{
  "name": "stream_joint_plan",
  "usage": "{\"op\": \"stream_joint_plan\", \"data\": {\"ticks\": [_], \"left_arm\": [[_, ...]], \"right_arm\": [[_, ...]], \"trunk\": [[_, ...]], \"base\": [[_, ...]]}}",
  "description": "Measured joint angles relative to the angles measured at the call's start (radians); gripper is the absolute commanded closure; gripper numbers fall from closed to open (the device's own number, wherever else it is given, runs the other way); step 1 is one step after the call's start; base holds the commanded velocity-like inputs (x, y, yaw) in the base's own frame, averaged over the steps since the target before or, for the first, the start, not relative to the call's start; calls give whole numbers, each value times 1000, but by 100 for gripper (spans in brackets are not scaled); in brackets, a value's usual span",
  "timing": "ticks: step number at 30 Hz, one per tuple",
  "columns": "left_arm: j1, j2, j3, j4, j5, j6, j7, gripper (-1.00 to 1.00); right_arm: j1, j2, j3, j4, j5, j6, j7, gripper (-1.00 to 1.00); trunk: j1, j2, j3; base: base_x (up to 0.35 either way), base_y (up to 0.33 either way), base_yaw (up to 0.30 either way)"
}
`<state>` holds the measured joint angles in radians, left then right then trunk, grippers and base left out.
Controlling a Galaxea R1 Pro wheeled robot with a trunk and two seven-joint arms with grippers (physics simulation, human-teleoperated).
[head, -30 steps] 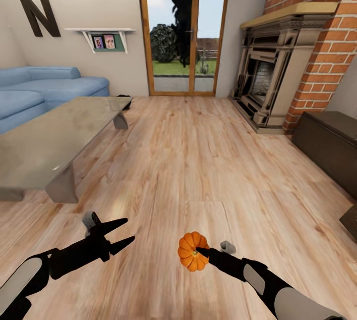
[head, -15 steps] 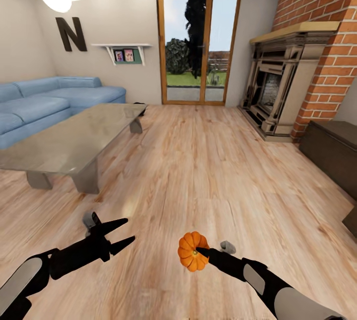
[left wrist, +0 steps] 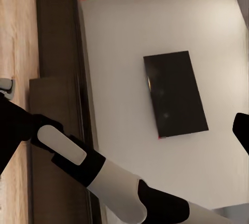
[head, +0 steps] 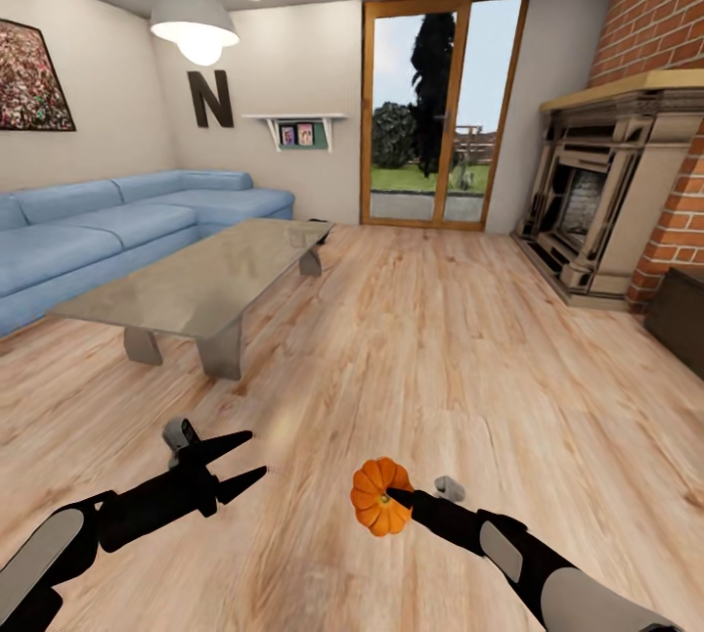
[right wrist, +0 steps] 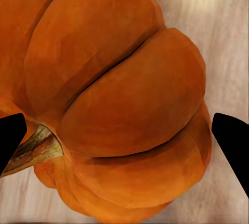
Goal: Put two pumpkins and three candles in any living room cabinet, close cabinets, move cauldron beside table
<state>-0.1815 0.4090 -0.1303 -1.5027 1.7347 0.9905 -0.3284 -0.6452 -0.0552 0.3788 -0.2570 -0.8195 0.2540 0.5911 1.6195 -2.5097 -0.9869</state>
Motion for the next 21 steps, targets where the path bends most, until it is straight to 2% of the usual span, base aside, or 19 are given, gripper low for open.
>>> {"op": "stream_joint_plan", "data": {"ticks": [16, 21], "left_arm": [[0, -1, 0, 0, 0, 0, 0, -100], [0, -1, -1, 0, 0, 0, 0, -100]], "right_arm": [[0, 1, 0, 0, -1, -1, 0, 100], [0, 1, -1, 0, -1, -1, 0, 100]], "trunk": [[-7, 4, 62], [-9, 5, 81]], "base": [[-1, 0, 235], [-201, 0, 139]]}}
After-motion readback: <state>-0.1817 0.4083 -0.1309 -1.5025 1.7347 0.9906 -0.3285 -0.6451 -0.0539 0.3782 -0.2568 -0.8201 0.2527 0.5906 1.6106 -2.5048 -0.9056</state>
